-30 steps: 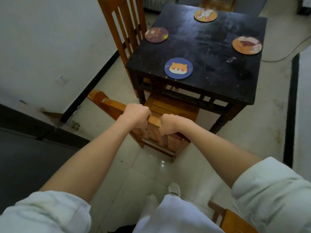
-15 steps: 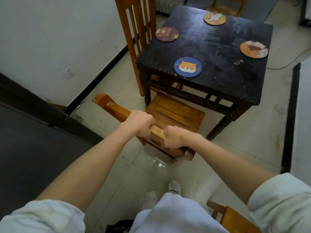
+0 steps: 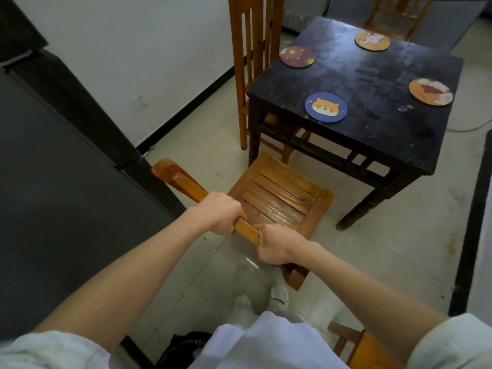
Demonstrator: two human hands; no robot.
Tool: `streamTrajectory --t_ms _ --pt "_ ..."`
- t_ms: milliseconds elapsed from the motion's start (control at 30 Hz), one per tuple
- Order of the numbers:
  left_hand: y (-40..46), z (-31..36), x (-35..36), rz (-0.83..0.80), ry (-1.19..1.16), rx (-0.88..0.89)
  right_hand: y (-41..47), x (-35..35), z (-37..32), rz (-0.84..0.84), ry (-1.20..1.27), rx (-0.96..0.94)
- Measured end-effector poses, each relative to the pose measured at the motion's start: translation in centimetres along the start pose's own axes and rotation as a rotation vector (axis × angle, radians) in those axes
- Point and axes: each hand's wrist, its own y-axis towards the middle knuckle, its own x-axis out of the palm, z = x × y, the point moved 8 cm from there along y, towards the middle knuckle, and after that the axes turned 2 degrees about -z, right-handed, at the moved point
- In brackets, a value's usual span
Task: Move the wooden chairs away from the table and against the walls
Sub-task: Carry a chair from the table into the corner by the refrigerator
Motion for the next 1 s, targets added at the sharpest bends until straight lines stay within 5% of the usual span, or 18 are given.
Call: streamTrajectory --t_ms 533,1000 --pt "-9.6 -0.7 2.9 0.145 -0.149 -0.252 -0.4 7.3 -6.2 -0.127 0.094 -0.230" --pt "-15.1 -5.1 5.5 0.227 -0.233 -0.424 2.1 10.3 -11.9 -0.109 0.126 -0.251"
